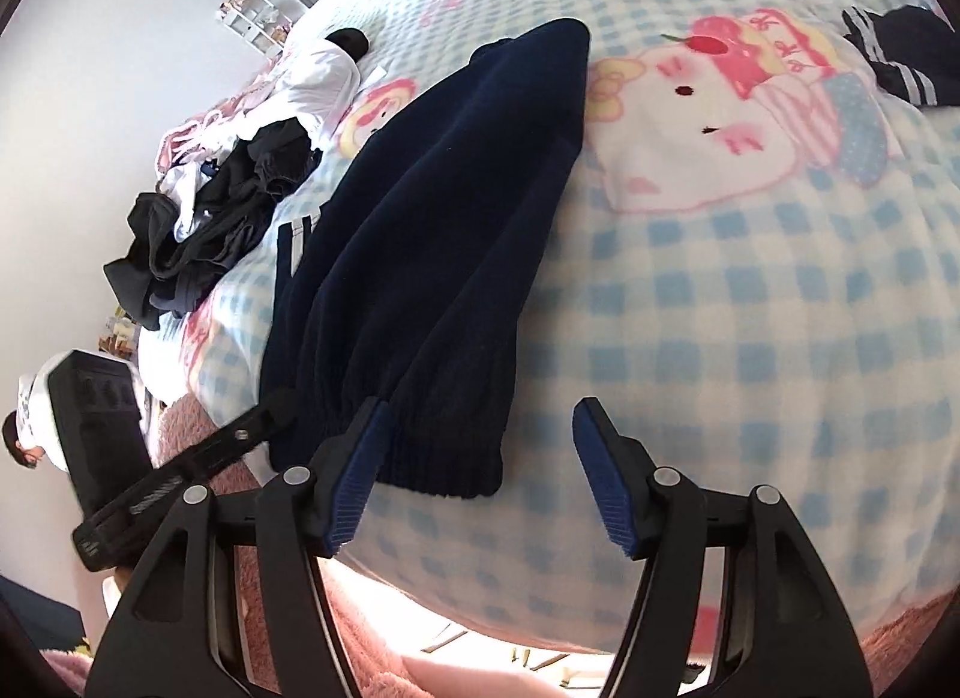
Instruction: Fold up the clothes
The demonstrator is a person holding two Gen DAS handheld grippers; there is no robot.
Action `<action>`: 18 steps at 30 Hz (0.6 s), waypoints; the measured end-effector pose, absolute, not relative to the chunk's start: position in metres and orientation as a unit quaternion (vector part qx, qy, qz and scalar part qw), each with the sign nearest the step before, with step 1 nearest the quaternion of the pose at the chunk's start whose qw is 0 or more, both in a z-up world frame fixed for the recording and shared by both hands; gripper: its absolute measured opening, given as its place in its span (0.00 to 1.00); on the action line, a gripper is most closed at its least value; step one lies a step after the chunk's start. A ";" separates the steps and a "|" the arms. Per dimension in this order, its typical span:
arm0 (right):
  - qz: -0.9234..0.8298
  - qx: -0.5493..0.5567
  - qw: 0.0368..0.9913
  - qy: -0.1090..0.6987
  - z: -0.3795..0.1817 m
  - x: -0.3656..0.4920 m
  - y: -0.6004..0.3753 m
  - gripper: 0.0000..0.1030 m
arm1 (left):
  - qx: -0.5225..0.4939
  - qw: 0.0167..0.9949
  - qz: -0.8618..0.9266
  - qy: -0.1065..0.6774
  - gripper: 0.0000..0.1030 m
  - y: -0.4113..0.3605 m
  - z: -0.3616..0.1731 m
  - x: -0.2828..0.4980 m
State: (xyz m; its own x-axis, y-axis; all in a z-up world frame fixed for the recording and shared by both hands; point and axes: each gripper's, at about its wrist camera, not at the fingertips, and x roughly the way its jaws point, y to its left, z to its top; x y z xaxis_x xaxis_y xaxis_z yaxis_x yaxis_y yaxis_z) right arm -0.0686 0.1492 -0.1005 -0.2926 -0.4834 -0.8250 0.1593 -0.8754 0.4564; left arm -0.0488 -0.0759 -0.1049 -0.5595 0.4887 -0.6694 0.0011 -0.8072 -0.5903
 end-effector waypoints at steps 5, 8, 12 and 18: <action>-0.779 0.574 0.209 -0.141 -0.120 -0.077 0.143 0.64 | -0.460 0.109 0.831 -0.293 0.50 -0.089 -0.120 -0.050; -0.778 0.572 0.214 -0.146 -0.122 -0.080 0.147 0.64 | -0.475 0.093 0.815 -0.317 0.59 -0.096 -0.132 -0.054; -0.769 0.576 0.235 -0.147 -0.134 -0.093 0.145 0.68 | -0.495 0.101 0.800 -0.324 0.66 -0.093 -0.146 -0.063; -0.781 0.549 0.269 -0.127 -0.117 -0.086 0.144 0.22 | -0.483 0.135 0.822 -0.268 0.26 -0.068 -0.128 -0.063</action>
State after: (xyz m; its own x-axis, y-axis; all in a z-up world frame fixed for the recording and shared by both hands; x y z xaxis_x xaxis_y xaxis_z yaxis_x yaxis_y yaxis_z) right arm -0.0864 0.1440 -0.1173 -0.2528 -0.5601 -0.7889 0.2804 -0.8228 0.4943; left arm -0.0627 -0.0679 -0.1284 -0.4963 0.4808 -0.7228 0.0375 -0.8200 -0.5712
